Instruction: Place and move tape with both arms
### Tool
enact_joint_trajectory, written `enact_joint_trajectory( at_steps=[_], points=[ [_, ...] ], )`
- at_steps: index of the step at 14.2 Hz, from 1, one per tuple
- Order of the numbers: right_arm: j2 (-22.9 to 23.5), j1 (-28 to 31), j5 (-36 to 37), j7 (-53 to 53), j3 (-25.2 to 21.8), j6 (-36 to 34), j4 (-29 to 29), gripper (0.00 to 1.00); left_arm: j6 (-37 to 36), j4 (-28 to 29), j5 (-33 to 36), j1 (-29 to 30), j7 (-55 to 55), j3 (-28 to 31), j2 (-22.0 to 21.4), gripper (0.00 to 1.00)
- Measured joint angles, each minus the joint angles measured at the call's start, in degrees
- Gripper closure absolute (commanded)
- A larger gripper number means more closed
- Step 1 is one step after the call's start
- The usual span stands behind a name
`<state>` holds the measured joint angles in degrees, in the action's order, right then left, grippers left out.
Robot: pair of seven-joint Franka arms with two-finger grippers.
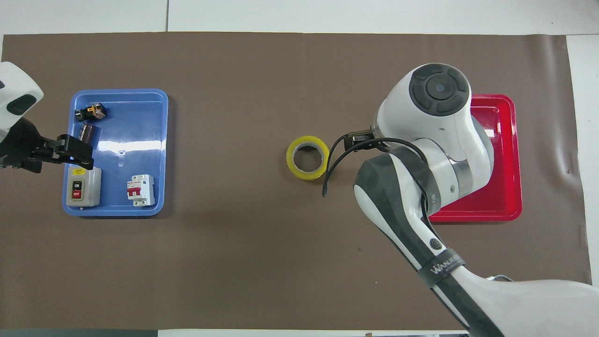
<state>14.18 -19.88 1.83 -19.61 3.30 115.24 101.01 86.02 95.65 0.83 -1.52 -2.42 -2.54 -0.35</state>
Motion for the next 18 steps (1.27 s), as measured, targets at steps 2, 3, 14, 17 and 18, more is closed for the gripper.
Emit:
enact_joint_trajectory(
  at_steps=[2, 3, 14, 17, 18],
  points=[
    [3.1, -3.5, 1.9, -4.6, 0.0, 3.5, 0.1, 0.0, -0.2, -0.4, -0.1, 0.6, 3.2, 2.0, -0.4, 0.0],
    [4.9, -5.2, 3.1, -6.1, 0.0, 5.5, 0.2, 0.0, -0.6, -1.1, -0.3, 0.6, 3.9, 2.7, -0.4, 0.0],
    [10.9, -6.8, 4.3, -4.3, -0.2, 20.2, 5.1, 0.77, -2.1, -5.0, -3.7, -2.5, 4.4, 5.3, 2.0, 0.0],
    [10.9, -6.8, 4.3, -4.1, -0.2, 20.4, 5.5, 1.0, -2.1, -5.1, -3.7, -2.9, 4.4, 5.2, 1.4, 0.0],
    [10.9, -6.8, 4.3, -4.1, -0.2, 20.4, 5.5, 1.0, -2.1, -5.1, -3.7, -3.0, 4.4, 5.2, 1.0, 0.0]
  ],
)
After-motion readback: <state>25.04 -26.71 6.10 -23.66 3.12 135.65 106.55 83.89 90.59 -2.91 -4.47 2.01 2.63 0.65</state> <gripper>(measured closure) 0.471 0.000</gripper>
